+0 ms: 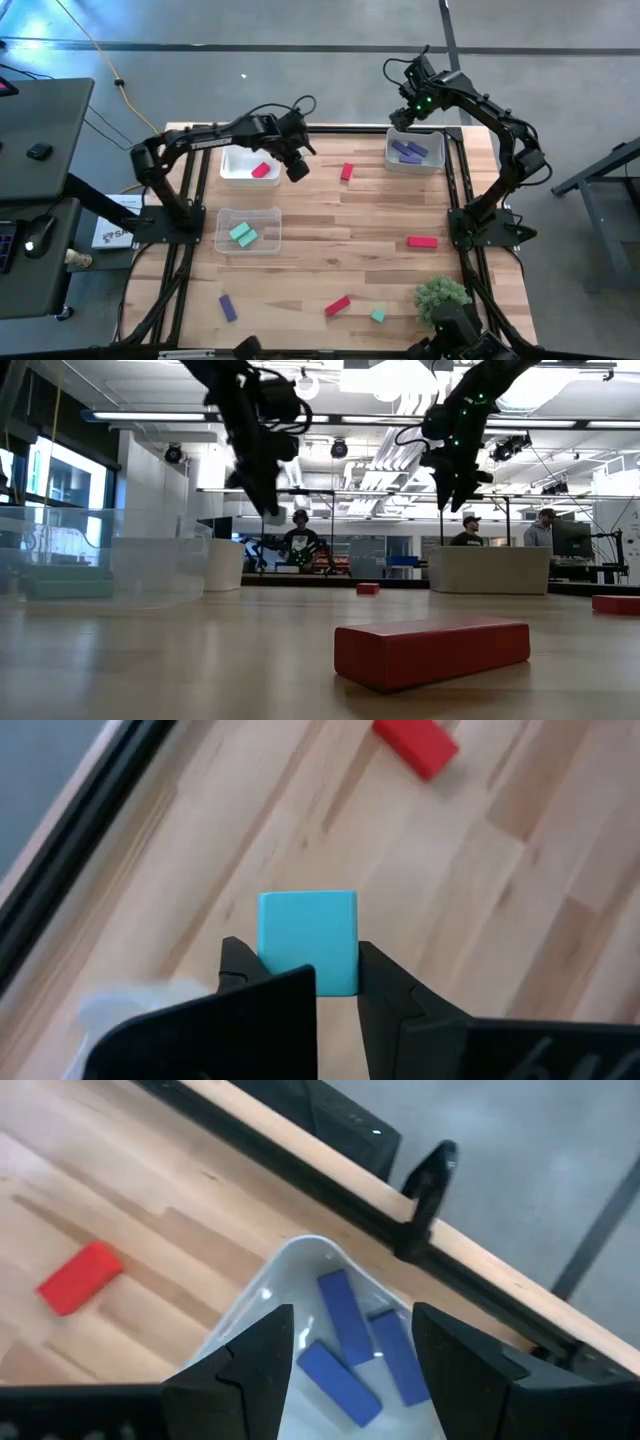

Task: Sort & place blocks by color
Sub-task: Put the blue block into the transparent bin

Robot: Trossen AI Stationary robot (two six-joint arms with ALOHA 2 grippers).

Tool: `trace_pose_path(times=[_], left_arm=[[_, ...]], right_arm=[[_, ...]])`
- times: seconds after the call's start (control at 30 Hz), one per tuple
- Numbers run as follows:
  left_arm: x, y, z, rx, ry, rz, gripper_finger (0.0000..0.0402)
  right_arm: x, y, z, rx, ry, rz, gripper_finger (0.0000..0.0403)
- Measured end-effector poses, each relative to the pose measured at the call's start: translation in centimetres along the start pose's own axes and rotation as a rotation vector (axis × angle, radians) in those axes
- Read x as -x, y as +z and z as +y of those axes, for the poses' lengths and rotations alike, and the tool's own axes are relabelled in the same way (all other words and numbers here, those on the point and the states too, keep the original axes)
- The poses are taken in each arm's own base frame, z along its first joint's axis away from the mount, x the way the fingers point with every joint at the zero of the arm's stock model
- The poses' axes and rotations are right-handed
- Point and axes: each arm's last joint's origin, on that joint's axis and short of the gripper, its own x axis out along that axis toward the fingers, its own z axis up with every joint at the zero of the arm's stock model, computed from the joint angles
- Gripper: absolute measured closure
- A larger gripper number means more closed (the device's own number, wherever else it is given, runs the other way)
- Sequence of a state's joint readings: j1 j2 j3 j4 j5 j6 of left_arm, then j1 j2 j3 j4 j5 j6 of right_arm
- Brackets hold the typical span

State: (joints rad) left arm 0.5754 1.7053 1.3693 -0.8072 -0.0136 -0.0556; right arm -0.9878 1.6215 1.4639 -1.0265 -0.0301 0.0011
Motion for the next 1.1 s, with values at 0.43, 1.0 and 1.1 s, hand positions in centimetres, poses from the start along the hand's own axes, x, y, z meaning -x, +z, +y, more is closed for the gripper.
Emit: trace_pose_path(times=[0.43, 1.0, 1.1], left_arm=[[6.3, -3.8, -3.0, -0.03, 0.055, 0.114, 0.0401], [6.6, -12.1, -8.2, -0.073, -0.028, 0.258, 0.0401], [6.0, -13.4, -8.8, -0.083, -0.023, 0.288, 0.0401]], right_arm=[[0.0, -0.1, 1.9, 0.062, 0.056, 0.002, 0.0208], [0.0, -0.4, 5.2, 0.149, 0.095, 0.008, 0.0208], [0.0, -0.6, 5.8, 0.166, 0.111, 0.018, 0.0208]])
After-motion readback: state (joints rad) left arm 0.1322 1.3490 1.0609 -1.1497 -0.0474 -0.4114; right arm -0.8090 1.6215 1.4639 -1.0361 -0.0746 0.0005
